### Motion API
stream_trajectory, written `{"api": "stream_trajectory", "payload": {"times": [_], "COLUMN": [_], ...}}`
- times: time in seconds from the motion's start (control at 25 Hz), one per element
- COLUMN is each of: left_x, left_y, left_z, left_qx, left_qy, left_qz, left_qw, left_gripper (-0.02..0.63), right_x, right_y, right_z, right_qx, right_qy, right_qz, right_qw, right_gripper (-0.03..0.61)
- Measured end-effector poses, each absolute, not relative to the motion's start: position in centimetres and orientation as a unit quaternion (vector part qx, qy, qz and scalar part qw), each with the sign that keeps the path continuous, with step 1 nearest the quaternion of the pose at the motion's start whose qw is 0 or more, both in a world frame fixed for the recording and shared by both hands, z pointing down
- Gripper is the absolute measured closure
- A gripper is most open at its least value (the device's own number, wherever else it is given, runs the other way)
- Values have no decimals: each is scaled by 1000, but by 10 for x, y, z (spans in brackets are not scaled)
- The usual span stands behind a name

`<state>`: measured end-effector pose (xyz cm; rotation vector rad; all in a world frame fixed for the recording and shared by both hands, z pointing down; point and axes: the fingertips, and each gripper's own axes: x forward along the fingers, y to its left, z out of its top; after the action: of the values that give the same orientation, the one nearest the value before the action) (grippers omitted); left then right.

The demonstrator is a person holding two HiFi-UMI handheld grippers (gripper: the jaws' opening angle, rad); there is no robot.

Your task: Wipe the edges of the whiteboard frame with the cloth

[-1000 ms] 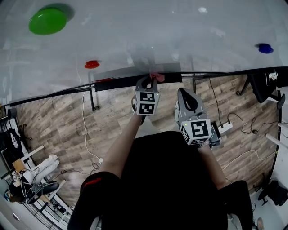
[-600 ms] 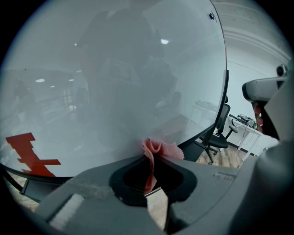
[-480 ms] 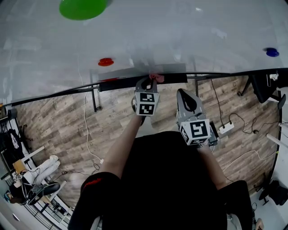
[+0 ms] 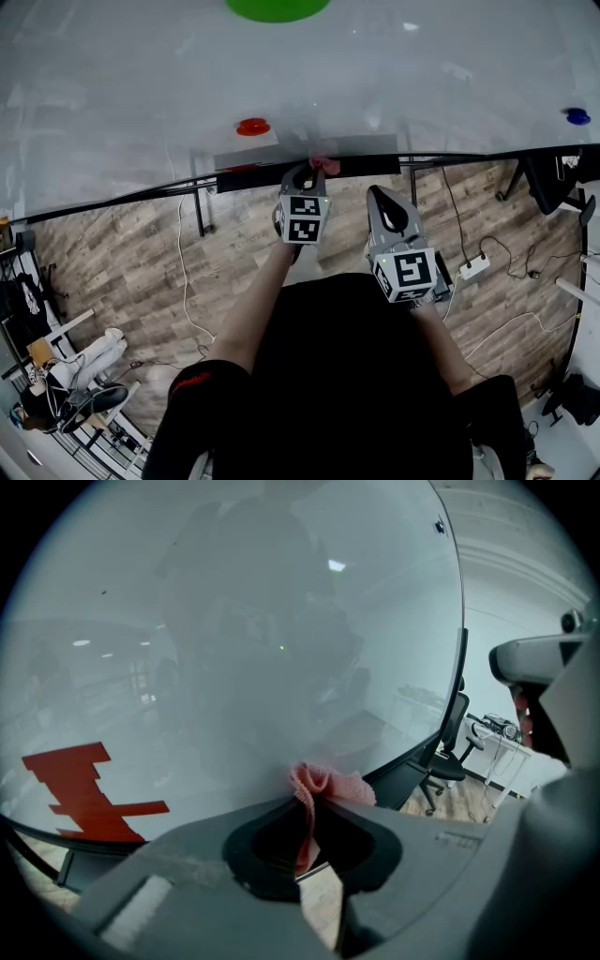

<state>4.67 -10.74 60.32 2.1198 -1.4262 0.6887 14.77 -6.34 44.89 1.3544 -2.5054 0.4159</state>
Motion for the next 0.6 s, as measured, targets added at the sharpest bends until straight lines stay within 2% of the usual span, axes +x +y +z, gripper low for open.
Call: {"api": "stream_trajectory", "payload": {"times": [0.6], "left_x": [21], "left_y": [-106], "left_z": [598], "left_qx": [781], "left_qy": [-519], "left_qz": [248], "left_qw": [243], "left_gripper": [586], "right_x": [122], "right_y": [-54], "right_z": [447], "right_qx": [473], "right_qy": [-858], "right_qz": [141], "right_qw": [139], "right_gripper": [577]}}
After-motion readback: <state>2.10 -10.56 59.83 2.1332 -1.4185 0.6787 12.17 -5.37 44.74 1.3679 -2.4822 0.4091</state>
